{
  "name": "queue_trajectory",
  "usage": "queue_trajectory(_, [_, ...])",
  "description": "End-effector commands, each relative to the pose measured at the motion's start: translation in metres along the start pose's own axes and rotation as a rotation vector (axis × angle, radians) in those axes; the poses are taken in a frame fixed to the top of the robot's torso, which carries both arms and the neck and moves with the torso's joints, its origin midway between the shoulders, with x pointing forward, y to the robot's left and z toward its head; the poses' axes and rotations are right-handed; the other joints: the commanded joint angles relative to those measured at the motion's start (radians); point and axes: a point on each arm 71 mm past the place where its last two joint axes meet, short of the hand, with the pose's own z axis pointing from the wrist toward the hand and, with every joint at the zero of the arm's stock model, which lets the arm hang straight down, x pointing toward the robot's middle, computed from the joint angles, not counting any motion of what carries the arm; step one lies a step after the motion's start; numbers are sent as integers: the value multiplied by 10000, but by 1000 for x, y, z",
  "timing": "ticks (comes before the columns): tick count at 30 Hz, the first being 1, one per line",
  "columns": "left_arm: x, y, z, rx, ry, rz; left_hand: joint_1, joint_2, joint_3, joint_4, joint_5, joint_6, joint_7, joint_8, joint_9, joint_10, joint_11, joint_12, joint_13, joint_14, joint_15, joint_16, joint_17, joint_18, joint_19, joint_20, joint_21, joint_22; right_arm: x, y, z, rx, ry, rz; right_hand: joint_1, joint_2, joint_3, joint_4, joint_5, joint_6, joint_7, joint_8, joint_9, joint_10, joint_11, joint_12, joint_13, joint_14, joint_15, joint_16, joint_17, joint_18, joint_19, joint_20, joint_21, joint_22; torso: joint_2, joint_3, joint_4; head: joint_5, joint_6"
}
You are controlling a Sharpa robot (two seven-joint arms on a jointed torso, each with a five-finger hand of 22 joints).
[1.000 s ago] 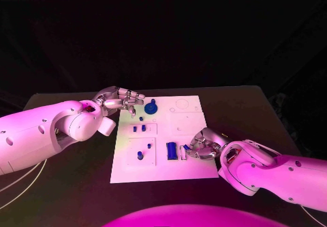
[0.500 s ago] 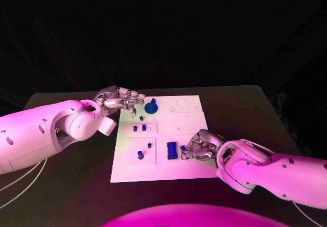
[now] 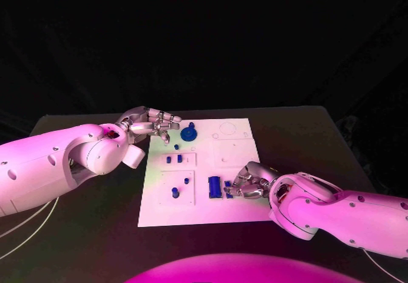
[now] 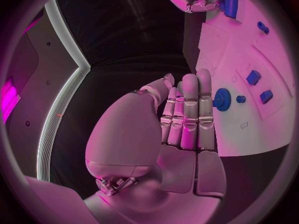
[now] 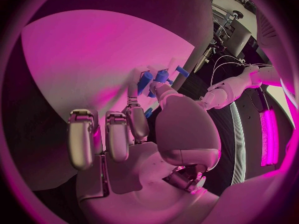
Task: Assemble the parts on the task board
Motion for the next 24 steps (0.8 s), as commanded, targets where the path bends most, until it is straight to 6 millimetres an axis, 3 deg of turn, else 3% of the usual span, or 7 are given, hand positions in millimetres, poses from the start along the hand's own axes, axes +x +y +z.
queue_trajectory(1, [2,-1,0,44,185,-77,2,63,-36,5,32,-65,13,29,-17,-40,-6,44,9,-79,-14,-22,-13,148,18,66,-50,-15,2,1,0,2,149,-105,-99,40,-263,97,-221,-35,58,-71,5,30,32,1,457,954,-48,29,2255,-177,809,-41,-34,2300,1,4,-1,2,7])
queue_trajectory(8, [2,-1,0,32,164,-74,2,63,-36,5,32,-65,13,29,-17,-40,-6,44,9,-79,-14,-22,-13,148,18,66,-50,-15,0,0,0,-63,3,-70,-157,185,-927,433,-730,-68,59,-99,26,-7,39,-45,447,950,-42,16,2237,-166,798,-33,-89,2286,-2,8,-11,1,-2])
queue_trajectory(15, [1,-1,-1,29,154,-72,2,63,-36,5,32,-65,13,29,-17,-40,-6,44,9,-79,-14,-22,-13,148,18,66,-50,-15,-4,-4,-6,-174,-137,-103,112,322,-1140,460,-472,-68,52,-100,45,-6,33,-38,465,951,-48,18,2241,-169,803,-37,-79,2294,-4,3,-9,-17,9])
queue_trajectory(18, [1,-1,-1,30,147,-71,2,63,-36,5,32,-65,13,29,-17,-40,-6,44,9,-79,-14,-22,-13,148,18,66,-50,-15,-6,-7,-10,-366,-97,-145,529,365,-1223,277,-297,-85,53,-107,58,-20,30,-59,460,951,-53,18,2241,-167,801,-40,-90,2293,0,6,-4,-19,9])
queue_trajectory(24, [0,-1,-1,25,115,-68,2,63,-36,5,32,-65,13,29,-17,-40,-6,44,9,-79,-14,-22,-13,148,18,66,-50,-15,-7,-9,-17,-729,179,-294,924,352,-1381,52,-354,-98,59,-115,69,-40,34,-87,452,953,-46,22,2248,-168,802,-39,-88,2298,-10,8,-19,-7,32])
